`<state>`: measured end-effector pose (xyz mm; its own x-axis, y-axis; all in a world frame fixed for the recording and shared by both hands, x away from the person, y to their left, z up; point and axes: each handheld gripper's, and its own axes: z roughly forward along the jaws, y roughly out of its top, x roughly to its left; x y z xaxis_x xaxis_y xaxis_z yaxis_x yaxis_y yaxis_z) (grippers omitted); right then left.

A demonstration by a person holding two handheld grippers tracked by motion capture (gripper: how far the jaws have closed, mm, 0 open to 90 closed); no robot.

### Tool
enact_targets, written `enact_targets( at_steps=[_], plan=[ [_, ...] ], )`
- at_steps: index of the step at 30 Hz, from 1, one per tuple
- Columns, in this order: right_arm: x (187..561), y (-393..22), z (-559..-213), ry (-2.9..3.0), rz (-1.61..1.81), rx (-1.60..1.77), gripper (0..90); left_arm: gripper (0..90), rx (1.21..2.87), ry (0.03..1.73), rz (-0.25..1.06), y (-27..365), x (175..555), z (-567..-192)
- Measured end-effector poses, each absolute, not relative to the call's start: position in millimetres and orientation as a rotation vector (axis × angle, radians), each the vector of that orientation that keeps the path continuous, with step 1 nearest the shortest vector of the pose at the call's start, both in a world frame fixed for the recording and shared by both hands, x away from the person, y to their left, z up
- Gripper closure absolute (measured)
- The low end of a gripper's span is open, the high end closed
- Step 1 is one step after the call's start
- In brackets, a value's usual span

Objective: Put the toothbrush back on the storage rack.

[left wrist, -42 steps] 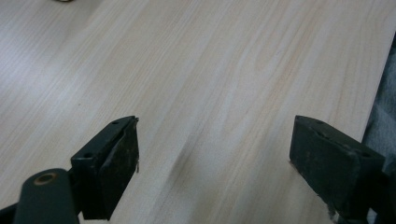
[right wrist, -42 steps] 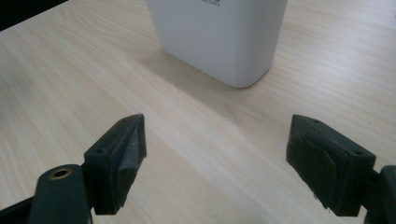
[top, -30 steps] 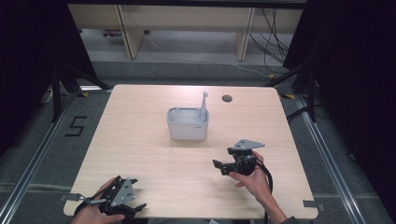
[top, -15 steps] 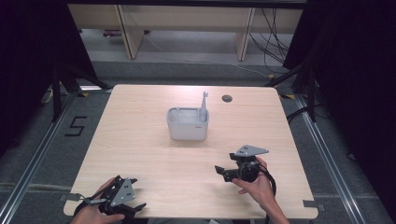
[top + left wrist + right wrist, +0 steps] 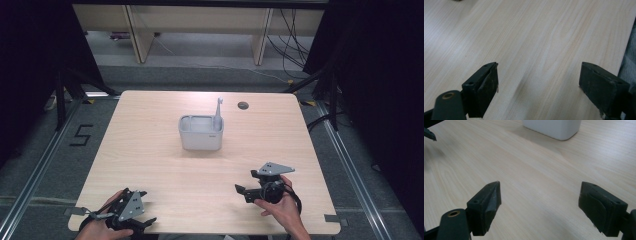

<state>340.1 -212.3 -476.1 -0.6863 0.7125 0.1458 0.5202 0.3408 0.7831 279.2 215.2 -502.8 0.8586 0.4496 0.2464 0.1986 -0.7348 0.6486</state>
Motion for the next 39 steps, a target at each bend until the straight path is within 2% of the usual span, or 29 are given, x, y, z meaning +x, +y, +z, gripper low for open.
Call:
enact_targets(
  at_steps=[39],
  plan=[
    [305.3,-219.0,-490.6,2.502,1.031,1.082,17.1,15.6,2.396,0.469,0.521,215.2,279.2,-503.6]
  ],
)
